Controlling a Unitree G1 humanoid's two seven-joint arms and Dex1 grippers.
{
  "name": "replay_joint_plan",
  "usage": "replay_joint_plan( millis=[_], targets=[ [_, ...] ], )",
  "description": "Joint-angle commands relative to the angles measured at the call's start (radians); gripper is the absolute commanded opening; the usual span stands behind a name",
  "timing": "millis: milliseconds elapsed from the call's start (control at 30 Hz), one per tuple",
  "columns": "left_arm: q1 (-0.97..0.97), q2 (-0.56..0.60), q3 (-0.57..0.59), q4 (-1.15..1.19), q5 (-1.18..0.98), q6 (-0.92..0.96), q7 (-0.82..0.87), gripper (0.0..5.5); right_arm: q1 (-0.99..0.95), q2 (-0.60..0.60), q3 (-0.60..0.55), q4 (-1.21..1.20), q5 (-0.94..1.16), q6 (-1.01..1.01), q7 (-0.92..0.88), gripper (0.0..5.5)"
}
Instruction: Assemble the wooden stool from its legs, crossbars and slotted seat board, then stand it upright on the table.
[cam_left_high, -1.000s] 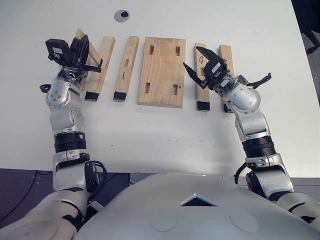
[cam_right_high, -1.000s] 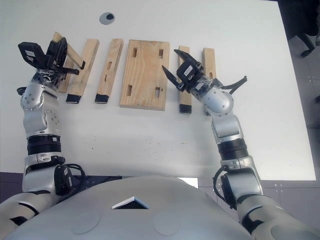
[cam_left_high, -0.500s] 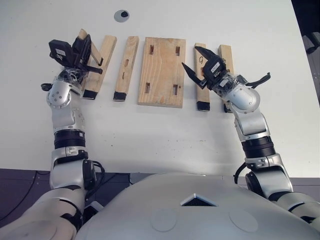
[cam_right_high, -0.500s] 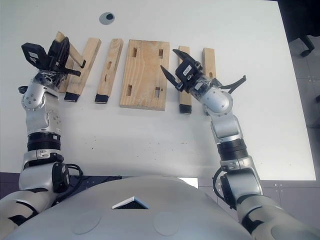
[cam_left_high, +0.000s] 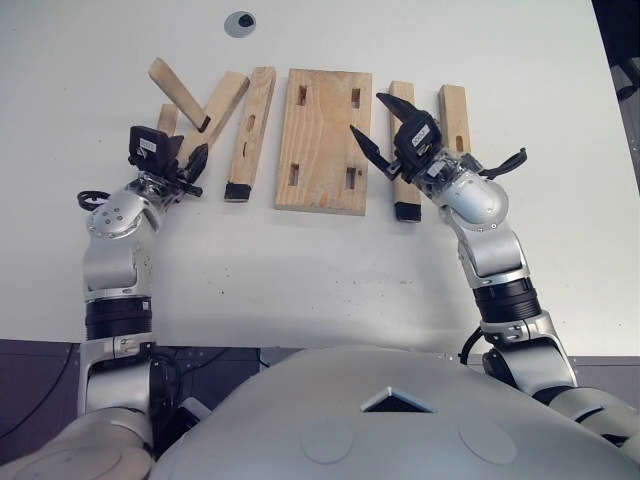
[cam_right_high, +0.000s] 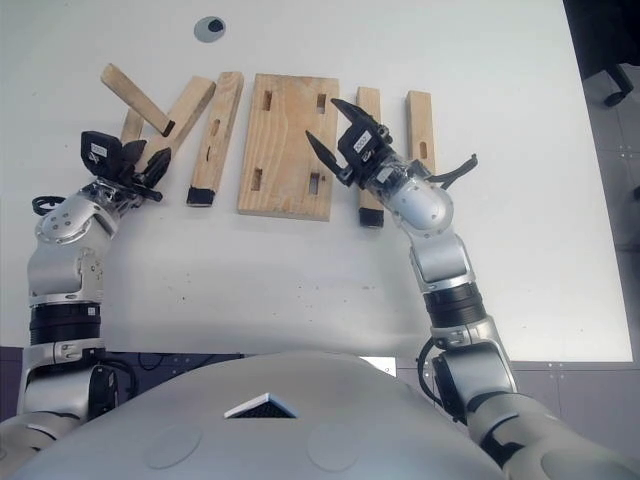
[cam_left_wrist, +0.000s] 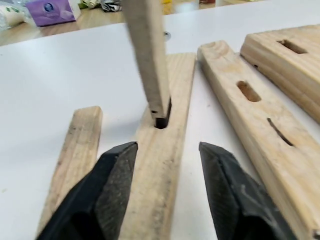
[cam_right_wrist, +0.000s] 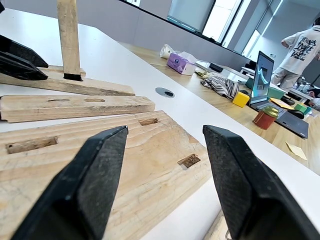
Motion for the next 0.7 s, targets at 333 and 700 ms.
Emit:
replay_joint_plan(
  millis=[333,700],
  targets=[
    [-0.043,0.138,-0.016,0.047,0.024,0.103,-0.141,3.78,0.001,0.022,0.007,-0.018,0.011,0.013,-0.029,2.77],
    [-0.038,0.163,-0.029,0.07,0.022,0.124,-0.237,2.96,-0.024,0.005,0.005,0.0,0.01,0.012,-0.017,2.77]
  ],
)
